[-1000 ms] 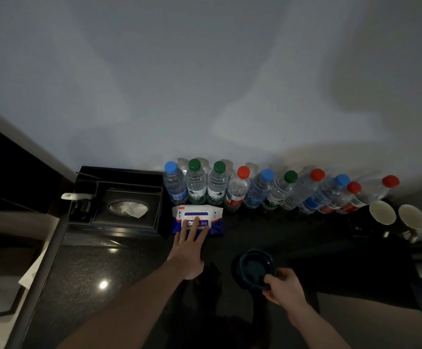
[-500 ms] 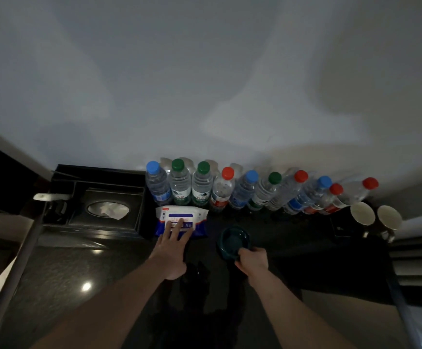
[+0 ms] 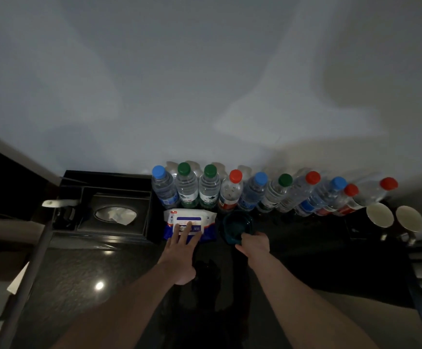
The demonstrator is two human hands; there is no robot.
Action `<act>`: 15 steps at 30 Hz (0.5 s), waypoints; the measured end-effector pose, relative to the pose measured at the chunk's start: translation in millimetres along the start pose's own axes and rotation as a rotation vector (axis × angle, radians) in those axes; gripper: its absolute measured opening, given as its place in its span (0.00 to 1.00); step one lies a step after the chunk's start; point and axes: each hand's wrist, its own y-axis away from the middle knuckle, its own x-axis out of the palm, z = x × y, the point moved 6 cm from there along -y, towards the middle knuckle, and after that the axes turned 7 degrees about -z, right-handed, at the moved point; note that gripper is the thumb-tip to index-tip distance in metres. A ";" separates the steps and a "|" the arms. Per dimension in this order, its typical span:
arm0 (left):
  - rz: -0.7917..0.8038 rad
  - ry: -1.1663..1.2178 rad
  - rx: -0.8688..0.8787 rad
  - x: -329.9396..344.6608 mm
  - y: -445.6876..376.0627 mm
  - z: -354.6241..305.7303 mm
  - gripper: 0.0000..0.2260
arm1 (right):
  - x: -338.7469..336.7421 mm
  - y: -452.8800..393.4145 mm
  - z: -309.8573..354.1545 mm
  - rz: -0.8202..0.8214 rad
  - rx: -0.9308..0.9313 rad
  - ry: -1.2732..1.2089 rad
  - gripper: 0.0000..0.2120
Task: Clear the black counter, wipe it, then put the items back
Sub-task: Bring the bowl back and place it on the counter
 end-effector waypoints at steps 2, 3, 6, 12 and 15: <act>0.008 0.011 -0.005 -1.2 -0.7 0.0 0.50 | 3.0 0.9 2.8 0.015 -0.001 -0.002 0.29; 0.008 0.023 -0.005 -1.7 -1.0 0.3 0.50 | 3.2 3.0 4.0 0.021 -0.003 0.006 0.30; -0.092 0.129 0.014 -5.0 6.7 5.1 0.46 | -1.4 11.1 1.0 0.018 -0.071 0.071 0.29; -0.423 1.090 -0.539 21.1 57.3 66.1 0.21 | -19.1 39.5 -9.0 -0.004 -0.474 0.358 0.38; -0.386 1.515 -0.864 20.6 57.8 96.0 0.15 | -23.9 57.0 -9.7 0.048 -0.664 0.507 0.40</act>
